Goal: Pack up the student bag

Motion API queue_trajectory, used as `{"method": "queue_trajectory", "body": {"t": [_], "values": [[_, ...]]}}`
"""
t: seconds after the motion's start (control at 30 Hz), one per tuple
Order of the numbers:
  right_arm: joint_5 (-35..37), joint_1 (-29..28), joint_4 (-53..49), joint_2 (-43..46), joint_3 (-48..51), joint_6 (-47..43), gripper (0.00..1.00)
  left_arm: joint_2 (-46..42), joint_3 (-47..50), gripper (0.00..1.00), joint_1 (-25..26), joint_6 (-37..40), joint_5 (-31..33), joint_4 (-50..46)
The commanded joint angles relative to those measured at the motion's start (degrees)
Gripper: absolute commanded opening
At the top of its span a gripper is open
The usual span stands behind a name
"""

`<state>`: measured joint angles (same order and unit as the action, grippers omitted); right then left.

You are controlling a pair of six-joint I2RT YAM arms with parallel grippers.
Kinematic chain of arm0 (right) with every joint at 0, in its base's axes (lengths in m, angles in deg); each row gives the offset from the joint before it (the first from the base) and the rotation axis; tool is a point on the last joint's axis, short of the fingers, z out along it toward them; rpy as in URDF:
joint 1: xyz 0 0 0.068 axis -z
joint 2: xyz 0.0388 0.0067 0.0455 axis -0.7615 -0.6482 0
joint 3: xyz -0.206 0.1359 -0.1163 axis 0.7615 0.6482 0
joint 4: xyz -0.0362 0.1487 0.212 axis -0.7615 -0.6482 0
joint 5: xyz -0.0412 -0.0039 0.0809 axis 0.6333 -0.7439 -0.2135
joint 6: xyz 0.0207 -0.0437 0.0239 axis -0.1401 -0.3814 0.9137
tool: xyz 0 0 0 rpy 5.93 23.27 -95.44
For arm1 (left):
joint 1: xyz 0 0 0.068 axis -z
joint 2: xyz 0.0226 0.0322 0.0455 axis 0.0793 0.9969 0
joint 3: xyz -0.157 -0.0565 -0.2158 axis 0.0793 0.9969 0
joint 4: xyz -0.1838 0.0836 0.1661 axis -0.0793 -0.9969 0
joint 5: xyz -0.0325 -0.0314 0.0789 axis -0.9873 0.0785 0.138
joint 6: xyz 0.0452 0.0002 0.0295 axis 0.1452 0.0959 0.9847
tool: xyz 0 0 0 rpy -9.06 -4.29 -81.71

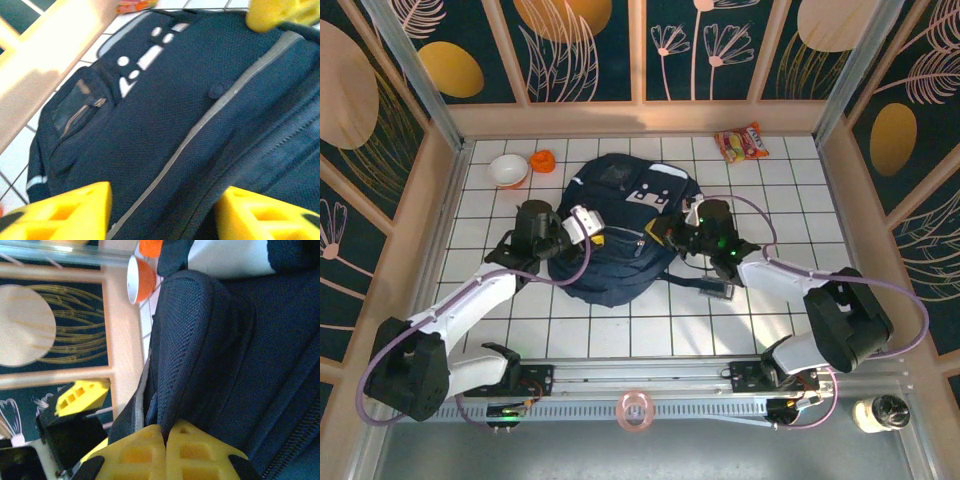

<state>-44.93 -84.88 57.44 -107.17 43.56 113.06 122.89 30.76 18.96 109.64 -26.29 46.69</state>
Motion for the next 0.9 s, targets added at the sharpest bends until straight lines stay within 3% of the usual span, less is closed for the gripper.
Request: {"method": "queue_trajectory", "body": {"t": [0.0, 0.17, 0.37, 0.53, 0.87], "values": [[5.4, -3.9, 9.6, 1.4, 0.3, 4.0, 0.0, -6.3, -1.8, 0.6, 1.2, -12.3, 0.7, 0.1], [10.5, -6.6, 10.4, -0.6, -1.3, 5.1, 0.0, -15.7, 1.0, 0.61, 10.9, -16.8, 11.5, -5.5], [14.6, -8.9, 10.2, -1.2, -2.1, 5.5, 0.0, -13.9, 2.7, 0.58, 22.4, -24.6, 24.2, -6.6], [15.6, -9.6, 9.1, -0.6, -2.4, 5.1, 0.0, -8.9, 2.5, 0.55, 25.7, -31.3, 30.2, -4.2], [15.6, -10.4, 7.1, 0.4, -3.4, 3.8, 0.0, -5.3, 5.0, 0.56, 26.2, -41.0, 33.6, 4.3]]}}
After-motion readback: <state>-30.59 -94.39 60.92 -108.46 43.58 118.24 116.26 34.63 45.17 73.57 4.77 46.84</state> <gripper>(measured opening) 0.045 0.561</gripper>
